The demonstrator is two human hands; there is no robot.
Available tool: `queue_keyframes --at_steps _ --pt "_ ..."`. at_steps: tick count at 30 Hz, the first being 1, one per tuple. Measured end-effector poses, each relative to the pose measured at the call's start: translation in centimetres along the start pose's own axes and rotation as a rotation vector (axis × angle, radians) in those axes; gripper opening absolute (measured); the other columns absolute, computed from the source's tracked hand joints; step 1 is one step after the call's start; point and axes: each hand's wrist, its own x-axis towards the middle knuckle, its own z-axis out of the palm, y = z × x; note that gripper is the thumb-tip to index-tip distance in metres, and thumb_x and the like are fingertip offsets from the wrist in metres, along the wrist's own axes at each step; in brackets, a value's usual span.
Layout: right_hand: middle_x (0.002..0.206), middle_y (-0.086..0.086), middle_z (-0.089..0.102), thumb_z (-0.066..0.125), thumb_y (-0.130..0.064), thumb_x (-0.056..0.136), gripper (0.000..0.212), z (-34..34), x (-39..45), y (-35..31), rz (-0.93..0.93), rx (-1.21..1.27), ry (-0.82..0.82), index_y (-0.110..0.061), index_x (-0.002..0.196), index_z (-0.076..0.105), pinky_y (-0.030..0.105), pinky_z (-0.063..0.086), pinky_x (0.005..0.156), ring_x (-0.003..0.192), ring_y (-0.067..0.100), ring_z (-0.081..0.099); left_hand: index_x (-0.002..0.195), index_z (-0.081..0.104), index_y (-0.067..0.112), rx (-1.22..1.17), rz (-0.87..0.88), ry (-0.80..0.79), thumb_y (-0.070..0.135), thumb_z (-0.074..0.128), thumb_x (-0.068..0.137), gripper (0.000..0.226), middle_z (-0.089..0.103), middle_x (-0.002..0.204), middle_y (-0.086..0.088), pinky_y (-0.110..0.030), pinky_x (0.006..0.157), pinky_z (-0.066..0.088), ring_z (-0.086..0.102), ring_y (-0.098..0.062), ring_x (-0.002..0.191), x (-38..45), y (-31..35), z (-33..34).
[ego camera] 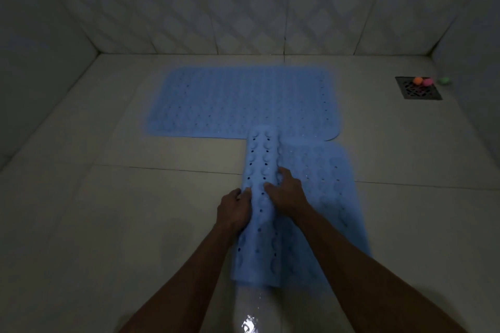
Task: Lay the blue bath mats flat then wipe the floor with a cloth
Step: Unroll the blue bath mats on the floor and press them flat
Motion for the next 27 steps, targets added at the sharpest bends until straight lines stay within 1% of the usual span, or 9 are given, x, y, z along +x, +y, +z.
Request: queue_keyframes --at_steps 2,5,9,13,17,22,24,25,27 --pt "0.142 0.015 0.05 0.069 -0.028 0.09 0.068 0.7 0.2 -0.2 -0.019 0.044 -0.066 -0.013 0.146 0.034 0.045 0.043 0.107 0.126 0.03 0.053 0.129 0.062 0.008 0.044 0.025 0.053 0.041 0.05 0.101 0.045 0.066 0.121 -0.002 -0.019 0.083 0.053 0.064 -0.014 0.092 -0.1 0.2 -0.5" --pt "0.138 0.013 0.052 0.066 -0.029 0.091 0.057 2.3 0.3 -0.5 -0.074 0.086 -0.028 -0.02 0.14 0.038 0.042 0.044 0.105 0.123 0.028 0.054 0.13 0.062 0.008 0.071 0.006 0.111 0.042 0.042 0.104 0.048 0.066 0.127 -0.012 -0.039 0.1 0.051 0.064 -0.026 0.11 -0.8 -0.3 -1.1" --pt "0.144 0.015 0.039 0.062 -0.039 0.092 0.065 3.9 0.9 -0.8 -0.075 0.091 -0.056 -0.028 0.147 0.03 0.05 0.039 0.111 0.131 0.031 0.044 0.107 0.07 0.009 0.04 -0.024 0.161 0.041 0.037 0.106 0.046 0.071 0.11 -0.012 -0.045 0.096 0.054 0.067 -0.027 0.1 -1.3 -1.3 -1.8" --pt "0.144 0.014 0.025 0.061 -0.047 0.092 0.072 4.4 1.0 -0.1 -0.068 0.019 -0.072 -0.035 0.152 0.024 0.035 0.03 0.114 0.134 0.029 0.034 0.11 0.068 0.006 0.106 -0.013 0.159 0.039 0.035 0.107 0.047 0.07 0.112 -0.014 -0.046 0.095 0.053 0.066 -0.029 0.101 -0.9 -1.6 -2.2" --pt "0.137 0.011 0.028 0.064 -0.044 0.091 0.072 4.7 0.9 -0.1 -0.13 0.015 -0.046 -0.035 0.151 0.027 0.032 0.032 0.109 0.128 0.025 0.039 0.101 0.067 0.005 0.182 -0.003 0.164 0.039 0.027 0.108 0.053 0.07 0.105 -0.016 -0.045 0.091 0.054 0.066 -0.03 0.096 -0.8 -1.9 -2.2" --pt "0.125 0.004 0.031 0.064 -0.042 0.092 0.07 5.4 0.7 -1.3 -0.174 0.007 -0.021 -0.034 0.151 0.027 0.023 0.034 0.101 0.112 0.013 0.042 0.09 0.068 0.002 0.115 -0.07 0.186 0.039 0.026 0.108 0.058 0.071 0.099 -0.018 -0.045 0.091 0.054 0.067 -0.032 0.094 -0.2 -2.6 -3.4" --pt "0.13 0.005 0.037 0.058 -0.039 0.095 0.065 6.0 0.7 -2.2 -0.156 0.06 -0.006 -0.027 0.152 0.028 0.029 0.039 0.106 0.114 0.016 0.048 0.082 0.067 0.008 0.074 -0.082 0.202 0.041 0.029 0.107 0.056 0.071 0.098 -0.017 -0.042 0.09 0.053 0.067 -0.032 0.093 -0.2 -2.9 -4.3" --pt "0.136 0.009 0.041 0.056 -0.037 0.097 0.063 6.4 0.9 -2.5 -0.134 0.077 -0.014 -0.021 0.152 0.03 0.037 0.041 0.109 0.119 0.024 0.052 0.082 0.067 0.012 0.058 -0.086 0.201 0.043 0.03 0.106 0.054 0.071 0.097 -0.014 -0.04 0.089 0.053 0.067 -0.03 0.092 -0.3 -2.9 -4.9" --pt "0.145 0.017 0.041 0.056 -0.036 0.097 0.062 7.1 1.2 -2.9 -0.105 -0.017 -0.032 -0.017 0.152 0.033 0.045 0.036 0.113 0.131 0.035 0.046 0.087 0.068 0.018 0.061 -0.069 0.183 0.048 0.032 0.105 0.051 0.07 0.096 -0.006 -0.037 0.087 0.053 0.066 -0.022 0.089 -0.3 -3.0 -6.0"
